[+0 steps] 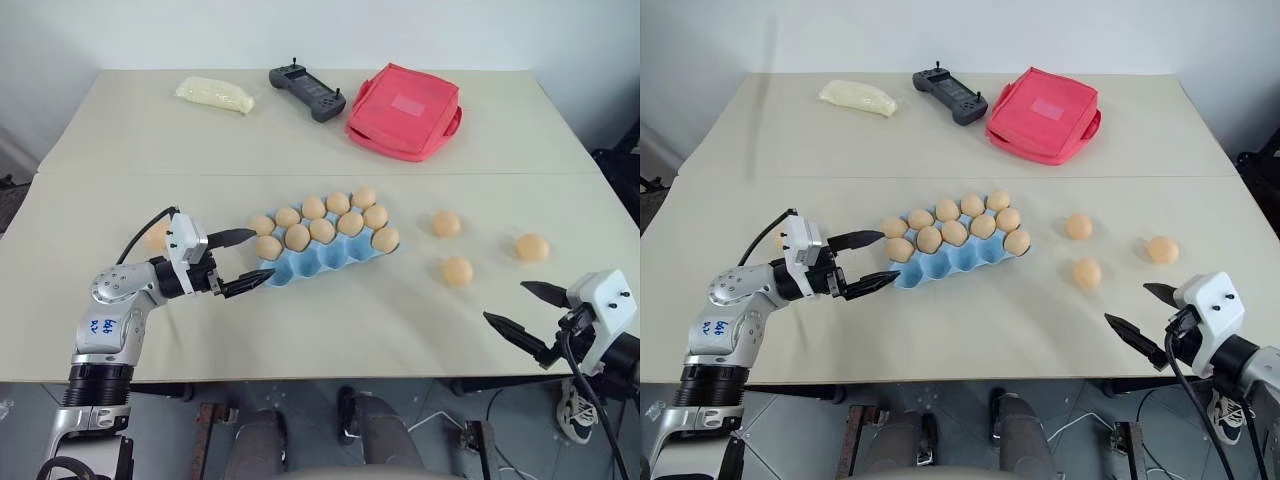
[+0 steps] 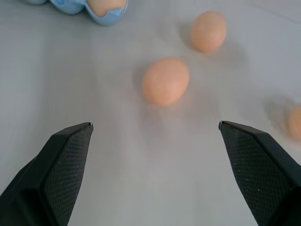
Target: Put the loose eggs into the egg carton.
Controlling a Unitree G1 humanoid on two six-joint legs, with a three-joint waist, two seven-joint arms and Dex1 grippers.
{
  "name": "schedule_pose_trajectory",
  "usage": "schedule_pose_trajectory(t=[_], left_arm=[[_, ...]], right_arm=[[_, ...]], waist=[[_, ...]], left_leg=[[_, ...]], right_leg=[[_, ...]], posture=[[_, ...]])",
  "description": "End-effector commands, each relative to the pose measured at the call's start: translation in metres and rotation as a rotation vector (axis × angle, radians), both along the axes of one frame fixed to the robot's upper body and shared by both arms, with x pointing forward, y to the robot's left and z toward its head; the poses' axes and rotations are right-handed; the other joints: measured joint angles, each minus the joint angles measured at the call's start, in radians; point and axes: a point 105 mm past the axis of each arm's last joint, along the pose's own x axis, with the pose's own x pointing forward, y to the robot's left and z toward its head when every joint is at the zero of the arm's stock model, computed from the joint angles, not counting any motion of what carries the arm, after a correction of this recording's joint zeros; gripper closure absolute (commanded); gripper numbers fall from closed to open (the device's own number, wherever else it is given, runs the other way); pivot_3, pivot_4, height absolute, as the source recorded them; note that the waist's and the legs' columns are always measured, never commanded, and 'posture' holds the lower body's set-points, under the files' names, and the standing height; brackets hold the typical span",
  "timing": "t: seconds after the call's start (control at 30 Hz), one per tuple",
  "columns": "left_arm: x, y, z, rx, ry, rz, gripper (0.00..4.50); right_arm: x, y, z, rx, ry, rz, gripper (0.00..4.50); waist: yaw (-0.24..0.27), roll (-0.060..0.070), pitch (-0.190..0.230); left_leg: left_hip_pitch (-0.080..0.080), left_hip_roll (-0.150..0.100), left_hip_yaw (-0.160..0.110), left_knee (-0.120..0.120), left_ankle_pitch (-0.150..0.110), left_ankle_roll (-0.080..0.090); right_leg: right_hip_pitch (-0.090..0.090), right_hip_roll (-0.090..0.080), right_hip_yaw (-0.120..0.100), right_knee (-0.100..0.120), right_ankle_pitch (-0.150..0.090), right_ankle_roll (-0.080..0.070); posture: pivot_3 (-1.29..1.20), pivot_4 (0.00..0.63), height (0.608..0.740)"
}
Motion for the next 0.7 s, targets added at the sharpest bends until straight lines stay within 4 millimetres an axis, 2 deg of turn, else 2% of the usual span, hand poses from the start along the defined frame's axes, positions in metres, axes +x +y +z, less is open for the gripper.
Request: schedule_pose_trajectory(t=[0.03,0.37,0.63,0.7], left_arm=[[-0.012,0.0,0.007,0.003,-0.02,-0.029,0.06],[-0.037,0.009,0.002,0.014,0.017,0.023,0.06],[-0.042,0.012,0.004,0.006,0.003,0.072,0.06],[-0.042,0.013,0.005,0.004,0.001,0.079,0.0]], right_arm=[[0.013,0.008,0.007,-0.002,-0.047,0.022,0.0],[0.065,0.02,-0.011,0.036,0.016,0.042,0.0],[0.084,0.027,-0.026,-0.002,0.082,0.07,0.0],[0.087,0.03,-0.024,0.01,0.083,0.072,0.4]], waist=[[-0.003,0.0,0.0],[0.002,0.0,0.0],[0.003,0.0,0.0],[0.002,0.0,0.0]], left_leg=[[0.0,0.0,0.0,0.0,0.0,0.0],[-0.001,0.0,0.0,0.0,-0.001,0.0],[-0.001,0.0,0.0,0.0,-0.001,0.001],[-0.001,0.0,0.001,0.0,-0.001,0.001]], right_leg=[[0.0,0.001,0.001,0.0,0.0,0.0],[-0.002,0.001,0.002,0.0,0.001,-0.004],[-0.002,0.001,0.002,0.0,0.001,-0.004],[-0.002,0.001,0.002,0.001,0.001,-0.004]], posture=[[0.0,0.15,0.74],[0.0,0.15,0.74],[0.0,0.15,0.74],[0.0,0.15,0.74]])
